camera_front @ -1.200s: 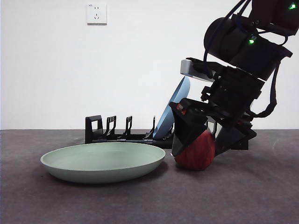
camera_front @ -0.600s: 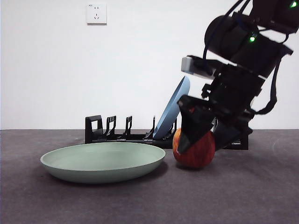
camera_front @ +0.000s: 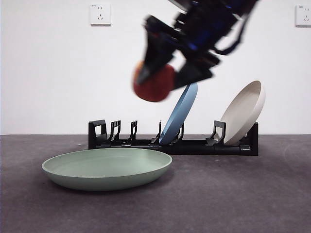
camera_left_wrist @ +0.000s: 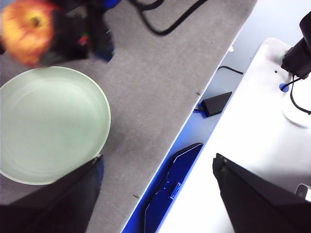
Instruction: Take the green plate from the plate rack,put the plate on the table,take the apple from the table,put the apple in the plate
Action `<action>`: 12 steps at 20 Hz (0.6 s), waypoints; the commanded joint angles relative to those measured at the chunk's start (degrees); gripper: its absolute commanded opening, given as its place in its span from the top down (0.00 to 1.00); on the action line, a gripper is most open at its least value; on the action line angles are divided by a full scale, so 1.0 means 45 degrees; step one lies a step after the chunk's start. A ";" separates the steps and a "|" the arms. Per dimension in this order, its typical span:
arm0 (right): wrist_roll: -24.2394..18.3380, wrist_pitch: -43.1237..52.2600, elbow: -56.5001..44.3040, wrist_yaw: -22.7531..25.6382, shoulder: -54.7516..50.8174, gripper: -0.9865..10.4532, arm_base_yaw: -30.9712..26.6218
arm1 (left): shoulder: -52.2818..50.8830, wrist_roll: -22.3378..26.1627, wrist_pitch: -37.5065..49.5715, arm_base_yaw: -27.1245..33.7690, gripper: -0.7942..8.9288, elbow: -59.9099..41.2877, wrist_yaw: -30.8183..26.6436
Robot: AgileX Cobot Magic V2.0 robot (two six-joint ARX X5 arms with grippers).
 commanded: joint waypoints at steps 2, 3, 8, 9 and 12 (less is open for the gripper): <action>0.0044 0.0131 0.1069 0.0024 0.1559 0.93 0.0486 | -0.0005 -0.0078 -0.0010 -0.0044 0.53 -0.0058 -0.0005; 0.0044 0.0136 0.1297 0.0019 0.2040 0.93 0.0578 | -0.0005 -0.0078 -0.0019 -0.0044 0.53 -0.0058 -0.0005; 0.0034 0.0267 0.1496 0.0019 0.3978 0.93 0.0908 | -0.0005 -0.0078 -0.0010 -0.0044 0.53 -0.0058 -0.0010; -0.0019 0.0267 0.1496 0.0029 0.4211 0.93 0.0957 | -0.0005 -0.0078 -0.0015 -0.0044 0.53 -0.0058 -0.0010; -0.0160 0.0204 0.1496 0.0306 0.4532 0.93 0.1122 | -0.0005 -0.0083 -0.0015 -0.0044 0.53 -0.0058 -0.0010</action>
